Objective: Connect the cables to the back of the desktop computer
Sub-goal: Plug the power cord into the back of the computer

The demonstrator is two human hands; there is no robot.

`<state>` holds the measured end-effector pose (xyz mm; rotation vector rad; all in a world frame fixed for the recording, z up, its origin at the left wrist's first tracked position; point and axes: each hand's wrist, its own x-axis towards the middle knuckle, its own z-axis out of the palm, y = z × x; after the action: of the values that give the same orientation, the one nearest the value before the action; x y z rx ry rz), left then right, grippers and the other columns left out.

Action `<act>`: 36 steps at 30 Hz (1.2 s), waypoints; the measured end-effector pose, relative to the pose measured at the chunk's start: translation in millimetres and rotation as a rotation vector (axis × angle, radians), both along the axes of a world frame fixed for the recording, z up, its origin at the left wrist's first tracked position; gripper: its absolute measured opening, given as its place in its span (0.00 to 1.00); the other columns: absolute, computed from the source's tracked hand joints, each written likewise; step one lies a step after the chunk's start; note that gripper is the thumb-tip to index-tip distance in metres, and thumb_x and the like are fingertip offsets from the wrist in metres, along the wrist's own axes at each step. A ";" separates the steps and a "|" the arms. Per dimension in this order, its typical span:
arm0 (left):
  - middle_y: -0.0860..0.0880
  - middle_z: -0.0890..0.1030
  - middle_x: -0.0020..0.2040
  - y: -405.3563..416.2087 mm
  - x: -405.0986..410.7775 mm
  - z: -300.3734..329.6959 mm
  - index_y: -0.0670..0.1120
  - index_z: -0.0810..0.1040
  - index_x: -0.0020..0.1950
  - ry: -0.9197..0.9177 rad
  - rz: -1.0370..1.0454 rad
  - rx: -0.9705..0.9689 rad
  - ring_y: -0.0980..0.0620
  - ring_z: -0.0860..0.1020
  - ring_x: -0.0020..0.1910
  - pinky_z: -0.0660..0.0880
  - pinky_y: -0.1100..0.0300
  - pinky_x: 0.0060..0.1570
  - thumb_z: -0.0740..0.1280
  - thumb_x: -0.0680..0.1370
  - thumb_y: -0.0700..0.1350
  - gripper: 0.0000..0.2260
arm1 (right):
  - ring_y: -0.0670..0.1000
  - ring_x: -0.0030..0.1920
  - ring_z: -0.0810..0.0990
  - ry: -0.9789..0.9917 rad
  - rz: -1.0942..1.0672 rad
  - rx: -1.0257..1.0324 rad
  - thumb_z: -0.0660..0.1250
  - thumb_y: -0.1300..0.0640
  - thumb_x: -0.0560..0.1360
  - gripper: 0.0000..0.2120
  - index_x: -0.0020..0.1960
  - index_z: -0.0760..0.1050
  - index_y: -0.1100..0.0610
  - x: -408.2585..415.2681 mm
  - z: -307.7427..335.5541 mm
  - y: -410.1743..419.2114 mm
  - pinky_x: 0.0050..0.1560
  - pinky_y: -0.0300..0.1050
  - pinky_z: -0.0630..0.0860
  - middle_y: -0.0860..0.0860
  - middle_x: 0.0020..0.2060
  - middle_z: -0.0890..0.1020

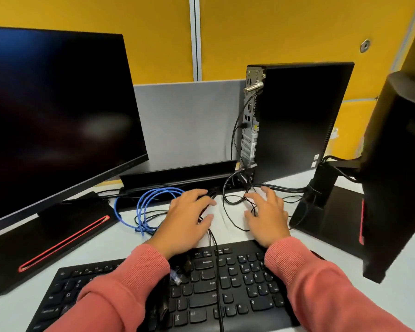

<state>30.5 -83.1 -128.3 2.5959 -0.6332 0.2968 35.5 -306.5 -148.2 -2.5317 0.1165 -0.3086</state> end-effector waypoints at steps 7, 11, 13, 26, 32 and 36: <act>0.48 0.73 0.73 -55.3 67.7 22.7 0.48 0.65 0.80 0.045 -0.003 -0.198 0.50 0.71 0.73 0.67 0.55 0.72 0.64 0.84 0.46 0.24 | 0.48 0.75 0.60 -0.016 0.017 0.114 0.65 0.51 0.79 0.17 0.68 0.75 0.44 2.5 -5.8 -5.2 0.72 0.55 0.60 0.42 0.74 0.66; 0.46 0.83 0.59 -82.2 107.0 21.1 0.45 0.66 0.79 0.314 0.013 -0.401 0.51 0.81 0.56 0.75 0.71 0.57 0.62 0.85 0.43 0.22 | 0.47 0.76 0.61 -0.006 0.026 0.120 0.66 0.52 0.80 0.17 0.68 0.74 0.42 1.3 -7.9 -6.5 0.73 0.55 0.60 0.41 0.75 0.63; 0.52 0.83 0.40 -84.6 122.6 18.9 0.46 0.80 0.63 0.411 -0.019 -0.528 0.51 0.83 0.41 0.82 0.56 0.56 0.62 0.85 0.43 0.10 | 0.46 0.76 0.61 -0.009 0.026 0.131 0.66 0.52 0.80 0.18 0.68 0.73 0.42 -0.1 -7.0 -7.4 0.74 0.55 0.60 0.41 0.75 0.62; 0.46 0.79 0.43 -58.0 144.5 17.9 0.46 0.79 0.45 0.156 0.229 0.064 0.40 0.79 0.46 0.69 0.54 0.40 0.61 0.84 0.51 0.14 | 0.40 0.66 0.65 -0.024 0.032 0.122 0.66 0.52 0.79 0.17 0.66 0.73 0.41 1.4 -8.2 -7.4 0.70 0.55 0.66 0.35 0.62 0.68; 0.45 0.77 0.41 -55.5 147.2 17.2 0.46 0.75 0.48 -0.116 0.298 0.061 0.38 0.79 0.43 0.68 0.52 0.38 0.56 0.86 0.52 0.14 | 0.42 0.70 0.64 -0.105 0.055 0.200 0.68 0.54 0.77 0.28 0.73 0.65 0.37 -2.0 1.0 -5.5 0.73 0.54 0.65 0.36 0.66 0.66; 0.50 0.75 0.38 -51.7 152.9 6.9 0.47 0.71 0.45 -0.181 0.238 -0.124 0.40 0.76 0.38 0.72 0.50 0.36 0.57 0.86 0.54 0.15 | 0.47 0.70 0.63 -0.311 0.061 -0.141 0.66 0.53 0.78 0.23 0.71 0.69 0.41 3.2 19.5 8.2 0.66 0.49 0.62 0.41 0.69 0.66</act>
<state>183.4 -134.8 -121.5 2.5434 -0.3511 0.6316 38.7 -298.3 -128.7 -2.5824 -0.1070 -0.7022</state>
